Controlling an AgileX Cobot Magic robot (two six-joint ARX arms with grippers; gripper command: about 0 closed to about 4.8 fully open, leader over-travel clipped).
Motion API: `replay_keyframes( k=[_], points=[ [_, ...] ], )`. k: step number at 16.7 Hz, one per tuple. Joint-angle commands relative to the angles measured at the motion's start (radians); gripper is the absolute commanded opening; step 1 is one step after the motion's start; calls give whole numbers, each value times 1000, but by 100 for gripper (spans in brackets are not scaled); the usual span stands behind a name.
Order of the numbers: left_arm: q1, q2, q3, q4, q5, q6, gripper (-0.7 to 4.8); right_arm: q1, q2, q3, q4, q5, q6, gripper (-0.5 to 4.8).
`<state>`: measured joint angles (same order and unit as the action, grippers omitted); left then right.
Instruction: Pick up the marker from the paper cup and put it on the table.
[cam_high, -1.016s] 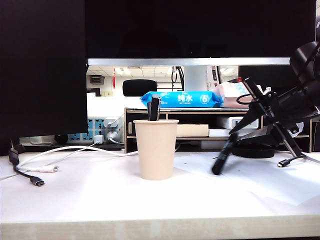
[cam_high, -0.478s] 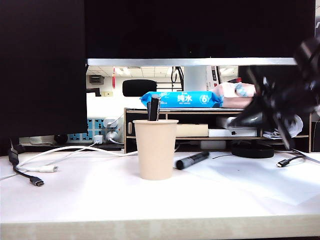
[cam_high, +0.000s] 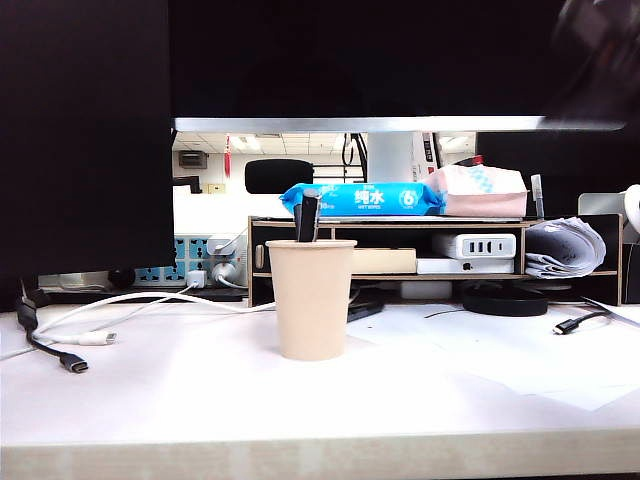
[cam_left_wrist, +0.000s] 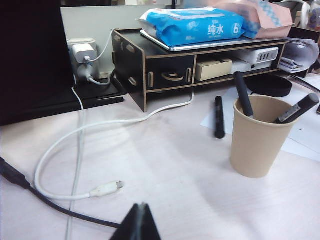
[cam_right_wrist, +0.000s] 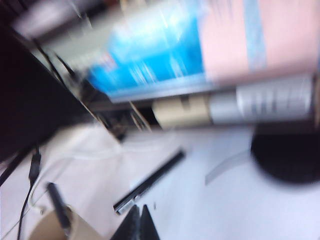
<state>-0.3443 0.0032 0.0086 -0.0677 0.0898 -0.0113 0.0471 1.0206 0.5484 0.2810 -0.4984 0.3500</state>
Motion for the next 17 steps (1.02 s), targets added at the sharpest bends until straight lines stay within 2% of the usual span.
replay_keyframes(
  k=[1, 5, 10, 11, 17],
  points=[
    [0, 0, 1, 9, 1, 8, -6, 0, -242, -97, 6, 4, -80, -6],
    [0, 0, 1, 9, 1, 8, -5, 0, -640, -331, -71, 90, -83, -6],
    [0, 0, 1, 9, 2, 8, -5, -1, -979, -544, -81, 235, -82, -5],
    [0, 0, 1, 8, 1, 8, -5, 0, -1022, -542, -142, 231, -82, -5],
    [1, 0, 1, 1, 2, 8, -5, -2, -1016, -542, -158, 230, -82, -5]
  ],
)
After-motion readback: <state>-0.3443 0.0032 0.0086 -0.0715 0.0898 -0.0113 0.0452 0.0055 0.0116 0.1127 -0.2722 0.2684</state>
